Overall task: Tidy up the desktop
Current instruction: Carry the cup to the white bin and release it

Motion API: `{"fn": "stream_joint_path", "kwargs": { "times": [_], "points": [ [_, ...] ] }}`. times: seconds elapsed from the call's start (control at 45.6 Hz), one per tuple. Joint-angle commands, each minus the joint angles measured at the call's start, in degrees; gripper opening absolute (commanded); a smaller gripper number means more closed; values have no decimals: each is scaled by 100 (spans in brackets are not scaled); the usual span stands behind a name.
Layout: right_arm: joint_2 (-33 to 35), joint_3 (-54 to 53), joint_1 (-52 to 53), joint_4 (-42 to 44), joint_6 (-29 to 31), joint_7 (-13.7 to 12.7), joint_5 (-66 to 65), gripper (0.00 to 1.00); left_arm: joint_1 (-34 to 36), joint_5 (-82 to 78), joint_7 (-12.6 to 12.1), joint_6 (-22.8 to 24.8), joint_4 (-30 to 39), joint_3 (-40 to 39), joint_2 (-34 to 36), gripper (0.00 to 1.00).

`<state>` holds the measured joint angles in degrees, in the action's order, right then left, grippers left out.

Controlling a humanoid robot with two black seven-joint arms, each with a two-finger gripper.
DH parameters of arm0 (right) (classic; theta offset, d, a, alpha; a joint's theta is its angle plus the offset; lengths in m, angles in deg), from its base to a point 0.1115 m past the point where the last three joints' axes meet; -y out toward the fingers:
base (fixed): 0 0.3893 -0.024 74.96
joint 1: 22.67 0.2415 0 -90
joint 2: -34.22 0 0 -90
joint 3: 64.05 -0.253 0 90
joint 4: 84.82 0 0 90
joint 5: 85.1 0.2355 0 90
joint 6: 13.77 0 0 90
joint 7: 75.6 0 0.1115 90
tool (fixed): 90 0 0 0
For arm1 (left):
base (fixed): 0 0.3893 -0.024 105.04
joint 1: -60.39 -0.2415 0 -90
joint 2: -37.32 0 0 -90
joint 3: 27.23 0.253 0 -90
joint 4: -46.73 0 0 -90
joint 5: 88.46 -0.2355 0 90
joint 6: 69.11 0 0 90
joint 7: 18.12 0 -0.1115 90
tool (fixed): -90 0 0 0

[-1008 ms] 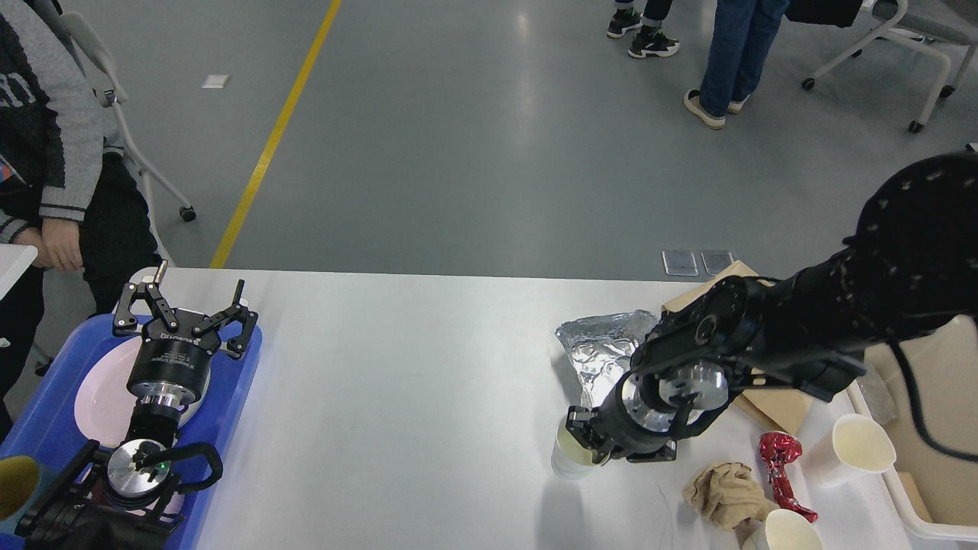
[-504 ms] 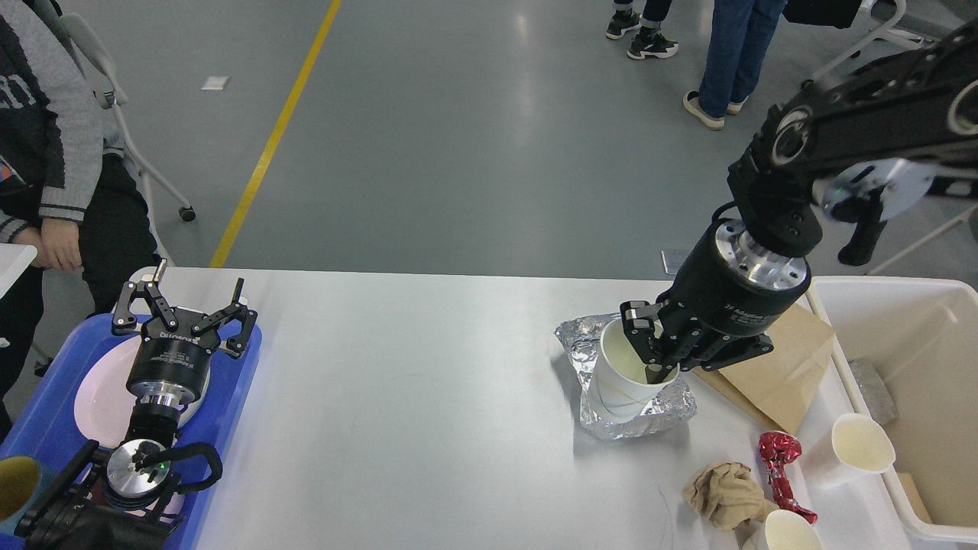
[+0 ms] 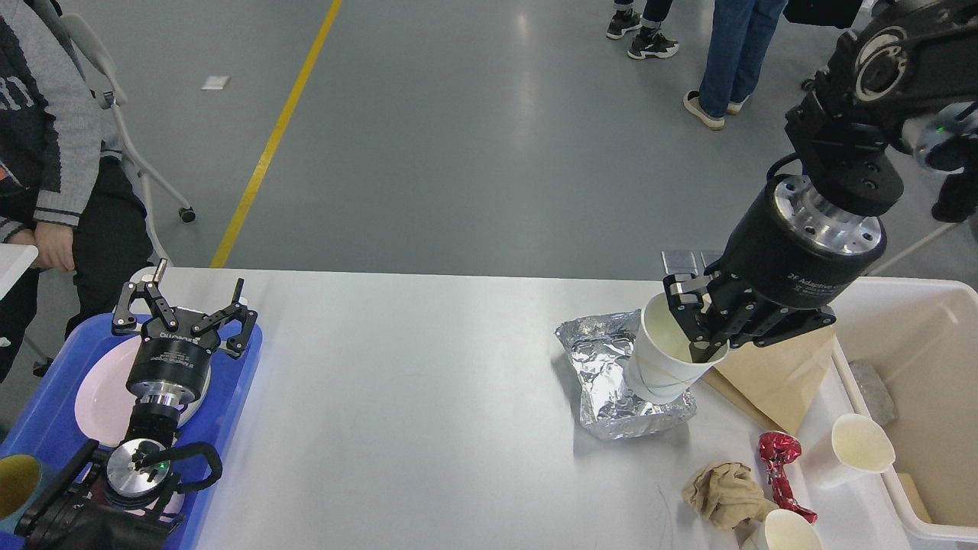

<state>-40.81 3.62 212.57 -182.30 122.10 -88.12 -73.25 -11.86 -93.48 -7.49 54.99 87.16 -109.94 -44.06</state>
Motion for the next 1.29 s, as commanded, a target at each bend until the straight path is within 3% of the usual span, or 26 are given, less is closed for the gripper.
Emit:
{"fn": "stream_joint_path", "kwargs": {
  "times": [0.0,0.153,0.373,0.636,1.118,1.271],
  "points": [
    [6,299,-101,18,-7,4,-96,0,0,1,0,0,1,0,0,96],
    [198,721,-496,150,-113,13,-491,0,0,1,0,0,1,0,0,96],
    [1051,1258,-751,422,-332,13,-851,0,0,1,0,0,-8,-8,0,96],
    [1930,1214,-2200,905,-763,13,-1476,0,1,1,0,0,-8,-8,0,96],
    [2106,573,-5100,3172,-1825,30,-1415,0,9,1,0,0,1,-8,0,96],
    [2106,572,-5558,3560,-2169,30,-1388,0,9,1,0,0,-8,-8,0,96]
  ]
}}
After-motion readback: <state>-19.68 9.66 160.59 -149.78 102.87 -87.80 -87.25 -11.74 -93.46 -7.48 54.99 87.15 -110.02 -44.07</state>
